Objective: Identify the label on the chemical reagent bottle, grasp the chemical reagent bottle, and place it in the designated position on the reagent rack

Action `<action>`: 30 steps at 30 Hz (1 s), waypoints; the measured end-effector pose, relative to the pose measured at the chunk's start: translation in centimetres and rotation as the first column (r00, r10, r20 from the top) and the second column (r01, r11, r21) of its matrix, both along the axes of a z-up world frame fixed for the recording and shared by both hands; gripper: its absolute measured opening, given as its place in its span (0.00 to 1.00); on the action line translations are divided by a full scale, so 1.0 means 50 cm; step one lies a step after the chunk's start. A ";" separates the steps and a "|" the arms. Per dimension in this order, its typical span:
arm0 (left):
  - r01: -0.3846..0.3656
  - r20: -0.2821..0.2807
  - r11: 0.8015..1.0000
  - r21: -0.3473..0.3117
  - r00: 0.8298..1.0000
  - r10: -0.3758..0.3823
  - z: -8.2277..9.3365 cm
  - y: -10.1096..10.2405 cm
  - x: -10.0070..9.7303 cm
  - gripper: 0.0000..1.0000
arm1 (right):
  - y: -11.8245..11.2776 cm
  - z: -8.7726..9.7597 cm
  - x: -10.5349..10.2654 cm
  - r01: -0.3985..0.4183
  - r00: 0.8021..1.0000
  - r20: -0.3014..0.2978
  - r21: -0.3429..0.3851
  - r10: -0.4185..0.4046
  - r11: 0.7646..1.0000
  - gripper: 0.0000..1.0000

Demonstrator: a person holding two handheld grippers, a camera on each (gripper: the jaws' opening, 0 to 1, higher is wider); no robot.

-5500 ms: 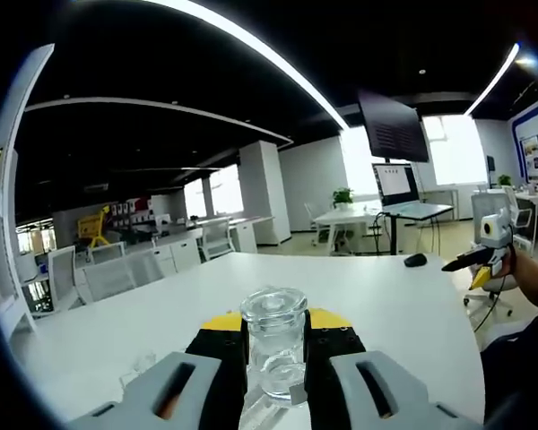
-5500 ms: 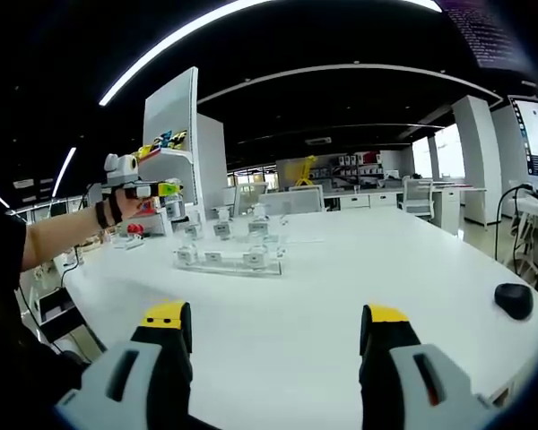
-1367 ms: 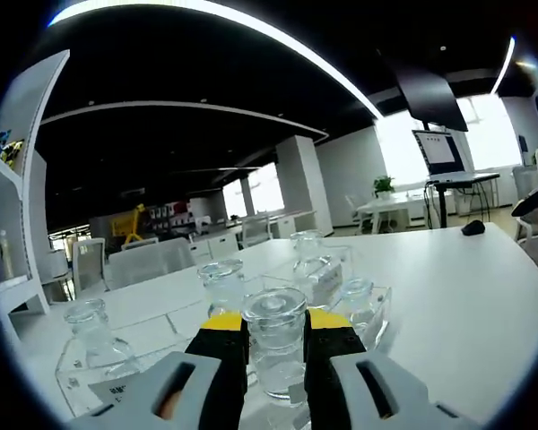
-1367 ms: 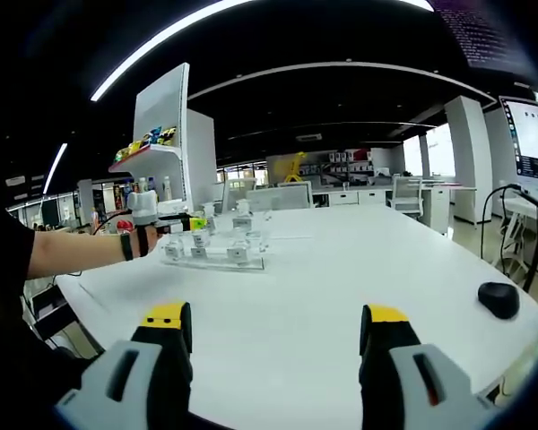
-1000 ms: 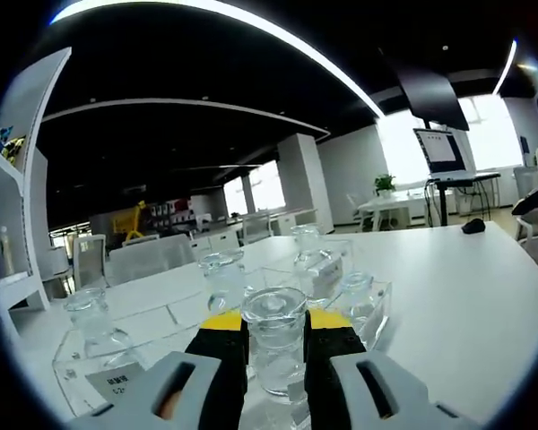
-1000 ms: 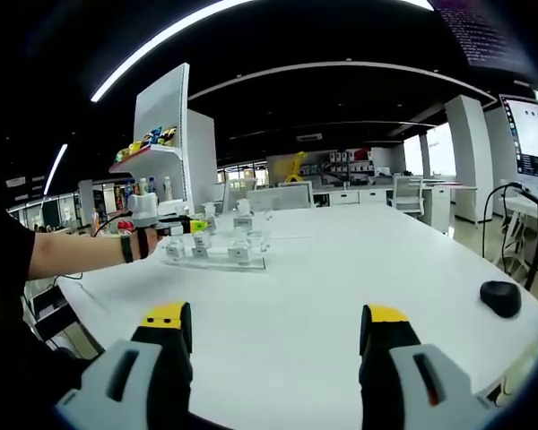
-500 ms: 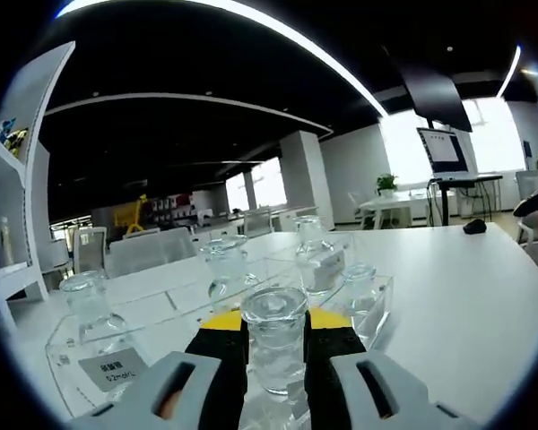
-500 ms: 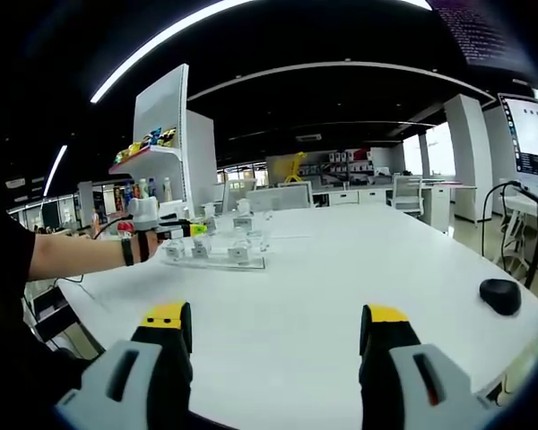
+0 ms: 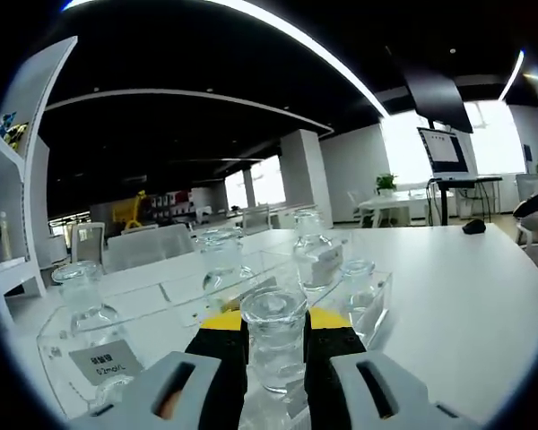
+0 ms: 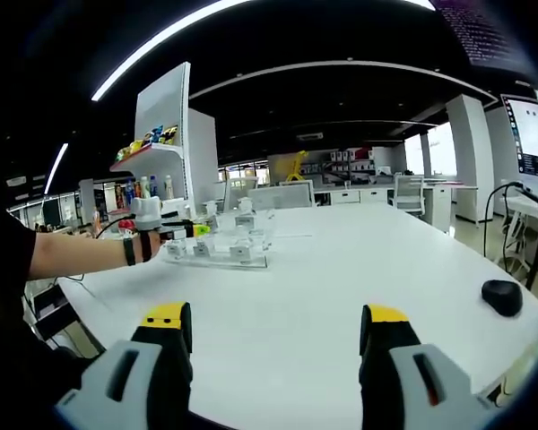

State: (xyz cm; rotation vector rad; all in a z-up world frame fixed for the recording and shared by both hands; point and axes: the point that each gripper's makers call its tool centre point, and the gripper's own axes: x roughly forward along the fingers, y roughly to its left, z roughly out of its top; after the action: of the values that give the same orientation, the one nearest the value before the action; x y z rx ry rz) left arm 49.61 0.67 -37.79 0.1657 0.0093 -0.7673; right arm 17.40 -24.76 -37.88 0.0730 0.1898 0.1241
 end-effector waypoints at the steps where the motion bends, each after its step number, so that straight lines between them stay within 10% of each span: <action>1: 0.000 -0.002 1.000 0.004 1.000 0.000 -0.003 0.000 0.001 0.23 | 0.000 0.000 0.000 0.000 1.000 -0.001 -0.001 0.000 1.000 0.73; 30: 0.003 -0.052 0.998 0.056 0.999 0.000 -0.039 0.007 0.007 0.23 | 0.002 0.001 -0.002 0.001 1.000 -0.004 -0.004 -0.001 1.000 0.73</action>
State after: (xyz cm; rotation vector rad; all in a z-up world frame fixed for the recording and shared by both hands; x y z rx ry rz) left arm 49.94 1.01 -39.75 0.1995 0.0800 -0.7734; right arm 17.32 -24.66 -37.81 0.0693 0.1945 0.1229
